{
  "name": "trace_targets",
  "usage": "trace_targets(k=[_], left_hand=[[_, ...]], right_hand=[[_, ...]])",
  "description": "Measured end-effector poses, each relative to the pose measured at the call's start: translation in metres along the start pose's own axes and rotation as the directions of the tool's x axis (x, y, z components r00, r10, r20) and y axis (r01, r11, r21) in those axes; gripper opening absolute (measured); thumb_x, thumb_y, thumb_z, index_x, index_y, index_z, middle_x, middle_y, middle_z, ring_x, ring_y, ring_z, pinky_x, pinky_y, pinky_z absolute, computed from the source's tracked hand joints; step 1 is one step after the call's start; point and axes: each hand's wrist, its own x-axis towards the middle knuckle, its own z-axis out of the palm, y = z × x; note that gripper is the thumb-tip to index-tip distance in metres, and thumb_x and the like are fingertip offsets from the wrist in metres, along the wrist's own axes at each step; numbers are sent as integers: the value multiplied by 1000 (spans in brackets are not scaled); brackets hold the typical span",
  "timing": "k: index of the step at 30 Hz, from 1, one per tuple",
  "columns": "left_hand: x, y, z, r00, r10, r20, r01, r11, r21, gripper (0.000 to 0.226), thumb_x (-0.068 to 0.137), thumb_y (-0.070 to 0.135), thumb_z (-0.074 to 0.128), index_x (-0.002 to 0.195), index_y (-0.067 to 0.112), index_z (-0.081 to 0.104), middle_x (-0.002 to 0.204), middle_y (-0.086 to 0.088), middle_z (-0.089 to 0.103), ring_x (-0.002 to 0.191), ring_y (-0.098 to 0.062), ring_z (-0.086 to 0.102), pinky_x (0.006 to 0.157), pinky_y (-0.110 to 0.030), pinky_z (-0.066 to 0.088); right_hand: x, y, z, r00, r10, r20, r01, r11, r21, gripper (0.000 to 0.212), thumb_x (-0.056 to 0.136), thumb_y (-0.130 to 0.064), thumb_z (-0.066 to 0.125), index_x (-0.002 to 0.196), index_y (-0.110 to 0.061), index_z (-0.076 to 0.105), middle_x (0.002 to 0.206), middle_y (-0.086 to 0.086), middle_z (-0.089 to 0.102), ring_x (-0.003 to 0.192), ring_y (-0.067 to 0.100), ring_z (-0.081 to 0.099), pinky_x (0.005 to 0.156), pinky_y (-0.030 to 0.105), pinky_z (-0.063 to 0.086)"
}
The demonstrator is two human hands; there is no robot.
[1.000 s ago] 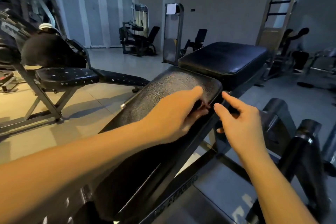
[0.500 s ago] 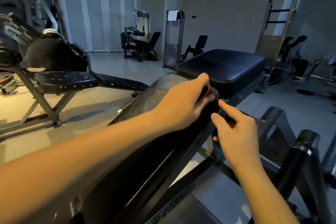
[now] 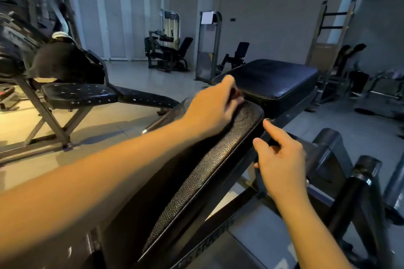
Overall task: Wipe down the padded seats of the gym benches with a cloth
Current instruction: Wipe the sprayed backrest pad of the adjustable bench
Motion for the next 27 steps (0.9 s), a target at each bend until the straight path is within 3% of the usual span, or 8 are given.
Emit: trace_targets(k=[4, 7, 10, 14, 17, 20, 24, 27], left_hand=[[-61, -9, -14, 985, 147, 88, -142, 988, -55, 21, 101, 35, 58, 102, 19, 45, 86, 3, 62, 77, -21, 58, 64, -37, 41], [-45, -68, -22, 995, -95, 26, 93, 993, 72, 27, 102, 37, 56, 96, 23, 33, 77, 5, 50, 80, -36, 59, 62, -38, 32], [-1, -94, -25, 961, -275, -12, 274, 949, 157, 30, 104, 38, 53, 99, 16, 33, 80, -1, 50, 87, -41, 60, 64, -38, 30], [15, -30, -7, 995, -102, 20, 101, 994, 46, 26, 103, 37, 54, 101, 21, 34, 86, 3, 54, 82, -28, 58, 67, -35, 33], [-24, 13, -6, 992, 112, 62, -108, 992, -59, 23, 101, 34, 58, 103, 18, 43, 80, 6, 58, 71, -15, 55, 62, -32, 35], [-72, 3, -20, 971, 205, 126, -195, 977, -86, 18, 100, 34, 59, 105, 21, 47, 86, 9, 61, 76, -12, 57, 64, -30, 42], [-69, -54, -27, 997, -26, 70, 22, 999, 50, 25, 101, 40, 54, 102, 19, 40, 79, 4, 55, 74, -27, 58, 60, -38, 37], [-21, -61, -18, 980, -195, -48, 201, 963, 182, 28, 104, 37, 51, 98, 18, 32, 79, -1, 54, 80, -38, 60, 61, -39, 32]], right_hand=[[2, 2, 2, 1000, 1, -27, 0, 1000, 13, 51, 97, -14, 63, 146, -25, 53, 117, 7, 72, 70, 41, 64, 60, 25, 56], [0, 2, 3, 1000, -6, -12, 6, 1000, 16, 53, 96, -14, 64, 147, -24, 52, 112, 5, 72, 67, 40, 63, 62, 33, 57], [-3, -1, 4, 999, -49, -11, 48, 997, -57, 55, 96, -14, 65, 148, -21, 50, 97, 0, 60, 50, 17, 52, 58, 19, 54], [-4, -9, 2, 997, -75, 12, 76, 988, -137, 56, 96, -13, 65, 149, -17, 49, 102, 1, 47, 54, 1, 48, 61, 8, 43], [-6, -11, 2, 997, -64, 49, 71, 984, -163, 60, 96, -18, 63, 153, -21, 43, 102, -1, 46, 89, 11, 44, 82, 26, 41], [-4, -10, 1, 997, -54, 53, 62, 984, -169, 61, 96, -15, 59, 154, -22, 41, 100, -2, 43, 91, 12, 42, 83, 31, 40], [-6, -5, 7, 993, -80, 90, 92, 986, -137, 67, 93, -19, 56, 157, -21, 36, 125, -2, 54, 90, 13, 43, 82, 33, 43], [-13, -8, 11, 990, -99, 99, 115, 979, -169, 72, 92, -14, 55, 160, -20, 29, 152, -10, 38, 92, 16, 46, 88, 44, 52]])
